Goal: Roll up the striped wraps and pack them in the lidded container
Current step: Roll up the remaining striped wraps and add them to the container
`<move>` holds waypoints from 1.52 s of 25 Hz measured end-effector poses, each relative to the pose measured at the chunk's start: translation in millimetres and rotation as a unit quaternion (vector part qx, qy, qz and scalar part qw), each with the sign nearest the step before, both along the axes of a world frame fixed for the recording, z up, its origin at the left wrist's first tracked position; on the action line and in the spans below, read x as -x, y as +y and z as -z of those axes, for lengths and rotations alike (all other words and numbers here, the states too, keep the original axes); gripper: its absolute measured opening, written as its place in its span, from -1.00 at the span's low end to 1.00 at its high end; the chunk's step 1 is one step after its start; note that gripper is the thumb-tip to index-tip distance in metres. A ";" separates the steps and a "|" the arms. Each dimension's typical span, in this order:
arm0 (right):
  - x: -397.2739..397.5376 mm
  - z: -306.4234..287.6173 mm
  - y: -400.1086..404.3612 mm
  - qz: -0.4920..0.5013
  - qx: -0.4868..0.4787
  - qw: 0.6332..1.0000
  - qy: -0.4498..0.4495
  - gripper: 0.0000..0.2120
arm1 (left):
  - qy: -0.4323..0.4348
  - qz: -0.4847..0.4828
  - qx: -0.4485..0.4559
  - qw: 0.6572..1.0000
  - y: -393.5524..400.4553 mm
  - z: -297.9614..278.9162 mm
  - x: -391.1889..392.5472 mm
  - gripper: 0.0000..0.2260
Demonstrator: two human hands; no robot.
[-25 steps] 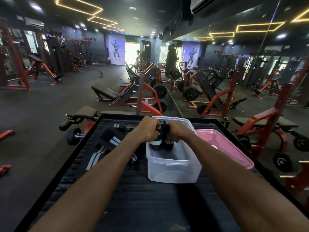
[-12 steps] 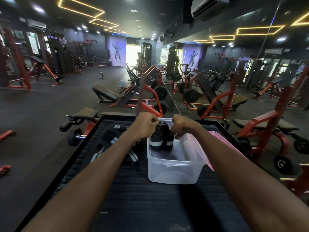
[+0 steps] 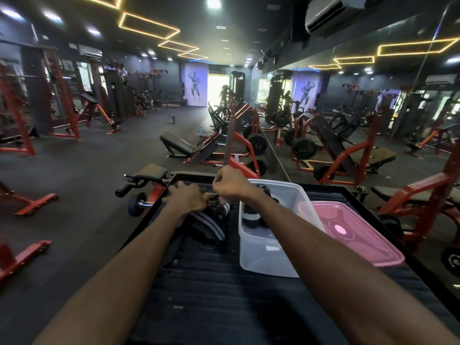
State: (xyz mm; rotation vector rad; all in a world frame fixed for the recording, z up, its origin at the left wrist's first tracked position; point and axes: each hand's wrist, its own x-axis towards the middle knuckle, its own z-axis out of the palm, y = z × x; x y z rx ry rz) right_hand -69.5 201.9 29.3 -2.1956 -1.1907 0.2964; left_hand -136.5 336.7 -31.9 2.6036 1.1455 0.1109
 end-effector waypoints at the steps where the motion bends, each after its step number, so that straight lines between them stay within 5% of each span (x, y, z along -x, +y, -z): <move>1: 5.6 5.2 6.9 -0.019 0.036 0.999 -0.007 -0.82 | 0.008 0.001 0.008 1.000 0.8 3.5 5.6 -0.38; 8: 24.7 43.5 19.2 -0.093 0.174 0.979 -0.050 -0.84 | -0.051 -0.005 0.045 0.998 -5.6 0.4 33.8 -0.74; 11: 29.7 49.5 17.1 -0.089 0.179 0.979 -0.041 -0.91 | -0.076 -0.028 0.063 0.995 1.8 4.6 39.0 -0.65; 13: 33.2 49.8 17.0 -0.101 0.160 0.982 -0.023 -0.90 | -0.094 -0.035 0.066 0.993 6.7 6.6 40.8 -0.57; 17: 45.4 41.2 14.9 -0.116 0.124 0.985 0.037 -0.80 | -0.157 -0.056 0.054 0.985 -2.0 -3.3 45.9 -0.79; 20: 50.0 35.7 6.7 -0.095 0.092 0.977 0.166 -0.84 | -0.197 -0.082 0.062 0.975 -3.1 -4.4 50.1 -0.78; 25: 43.2 44.2 -2.3 0.017 0.020 0.925 0.378 -0.63 | -0.235 -0.091 0.026 0.967 -18.9 -11.4 65.9 -0.79; 29: 47.1 50.6 18.9 0.064 -0.110 0.849 0.513 -0.48 | -0.290 -0.014 0.013 0.957 -33.8 -16.7 73.1 -0.84; 32: 50.2 51.8 23.6 0.089 -0.192 0.831 0.514 -0.70 | -0.295 0.066 0.055 0.952 -50.6 -22.2 78.0 -0.73; 36: 45.4 50.6 20.0 0.134 -0.222 0.841 0.476 -0.48 | -0.311 0.092 0.133 0.936 -52.7 -17.3 82.7 -0.66; 38: 49.8 46.9 15.5 0.109 -0.220 0.821 0.516 -0.58 | -0.376 0.069 0.189 0.905 -50.5 -16.0 85.2 -0.70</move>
